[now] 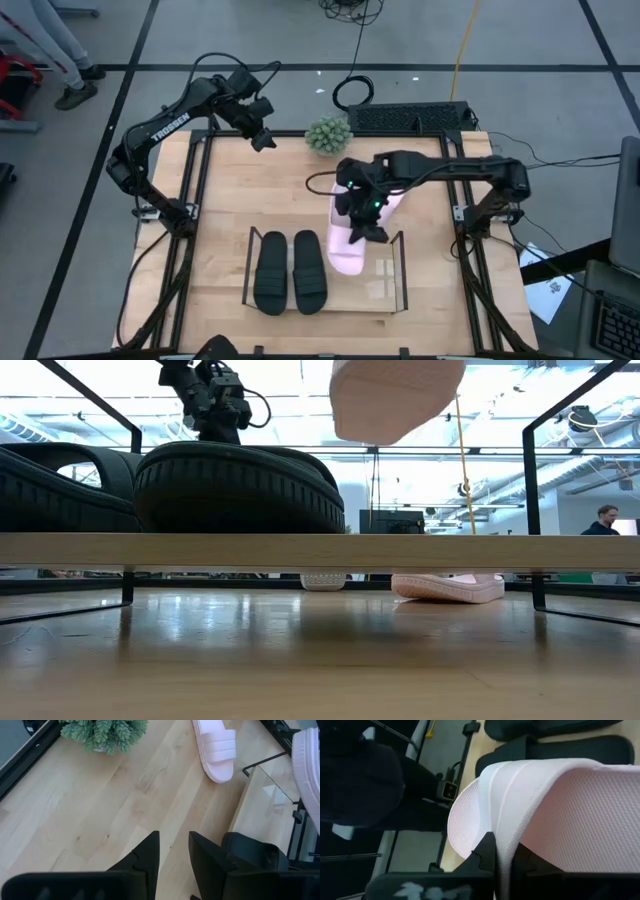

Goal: Pick and place slides into the shelf
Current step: Put the right pink slipper on the shelf

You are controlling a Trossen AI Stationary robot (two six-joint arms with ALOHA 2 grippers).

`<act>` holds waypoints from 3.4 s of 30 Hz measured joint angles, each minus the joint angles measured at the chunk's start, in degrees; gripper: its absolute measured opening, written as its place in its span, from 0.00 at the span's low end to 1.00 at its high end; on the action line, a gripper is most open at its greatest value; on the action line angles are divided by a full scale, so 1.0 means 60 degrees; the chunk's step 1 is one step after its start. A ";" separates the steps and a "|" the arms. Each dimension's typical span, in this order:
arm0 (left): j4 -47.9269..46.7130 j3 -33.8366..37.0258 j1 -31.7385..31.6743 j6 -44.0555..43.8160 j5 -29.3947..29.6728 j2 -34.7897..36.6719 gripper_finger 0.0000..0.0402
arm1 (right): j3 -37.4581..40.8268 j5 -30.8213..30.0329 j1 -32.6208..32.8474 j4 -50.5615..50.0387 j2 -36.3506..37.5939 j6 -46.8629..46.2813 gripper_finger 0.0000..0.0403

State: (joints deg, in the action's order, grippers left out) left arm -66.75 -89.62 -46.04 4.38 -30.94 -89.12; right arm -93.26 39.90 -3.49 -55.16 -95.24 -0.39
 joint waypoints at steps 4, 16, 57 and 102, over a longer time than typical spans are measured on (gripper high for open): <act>0.0000 0.0000 -0.0001 0.0084 0.0002 0.0000 0.26 | -0.0089 0.0104 0.0028 0.0043 -0.0095 -0.0258 0.00; -0.0111 0.0000 0.0231 -0.0080 0.0002 0.0000 0.26 | -0.0013 0.0124 0.1134 0.0478 -0.0769 -0.0815 0.00; -0.0381 0.0000 0.0499 -0.0032 0.0015 0.0000 0.26 | 0.2430 0.0901 0.1851 0.3937 -0.1592 -0.2107 0.01; -0.0374 0.0000 0.0499 -0.0029 0.0015 0.0000 0.26 | 0.2992 0.0896 0.1851 0.4915 -0.1600 -0.2356 0.01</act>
State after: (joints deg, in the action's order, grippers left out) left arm -68.99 -89.62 -43.05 4.21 -30.85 -89.12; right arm -75.31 45.28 7.62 -25.67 -104.84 -14.52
